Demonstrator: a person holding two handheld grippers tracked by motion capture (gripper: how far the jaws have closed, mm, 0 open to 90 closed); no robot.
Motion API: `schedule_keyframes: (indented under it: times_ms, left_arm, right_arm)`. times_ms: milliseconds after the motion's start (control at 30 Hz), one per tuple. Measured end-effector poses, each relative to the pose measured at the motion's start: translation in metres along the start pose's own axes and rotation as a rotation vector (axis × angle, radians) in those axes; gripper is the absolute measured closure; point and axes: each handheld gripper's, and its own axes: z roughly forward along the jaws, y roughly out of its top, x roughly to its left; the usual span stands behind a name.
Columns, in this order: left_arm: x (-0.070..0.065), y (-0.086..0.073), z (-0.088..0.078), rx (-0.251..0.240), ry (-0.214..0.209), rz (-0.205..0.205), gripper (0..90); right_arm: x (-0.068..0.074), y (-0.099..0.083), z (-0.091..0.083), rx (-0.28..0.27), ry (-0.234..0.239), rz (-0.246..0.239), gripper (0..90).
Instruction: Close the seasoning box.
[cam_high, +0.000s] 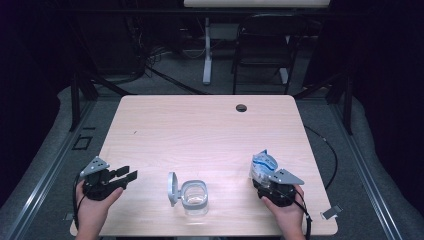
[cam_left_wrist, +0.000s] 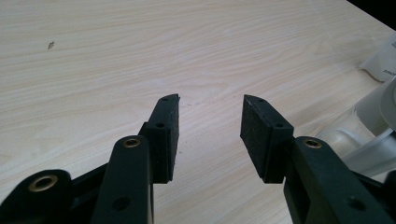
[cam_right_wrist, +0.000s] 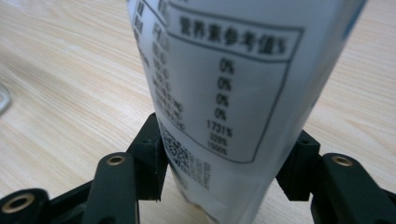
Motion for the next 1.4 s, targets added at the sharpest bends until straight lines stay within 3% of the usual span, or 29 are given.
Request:
schedule_keyframes:
  times_ms: [467, 833, 1200, 1400]
  left_arm:
    - [0.000, 0.000, 0.000, 0.001, 0.001, -0.002, 57.9]
    - [0.000, 0.000, -0.002, -0.004, 0.001, -0.003, 57.8]
    - [0.000, 0.000, -0.002, -0.008, -0.001, -0.007, 57.8]
    - [0.001, 0.000, -0.002, -0.010, 0.001, -0.010, 57.8]
  right_arm:
    - [0.013, 0.017, -0.021, -0.076, 0.004, -0.061, 44.3]
    - [0.016, 0.024, -0.029, -0.085, 0.011, -0.086, 44.4]
    - [0.038, 0.047, -0.033, -0.089, 0.024, -0.236, 44.5]
    - [0.048, 0.053, -0.028, -0.083, 0.054, -0.269, 44.5]
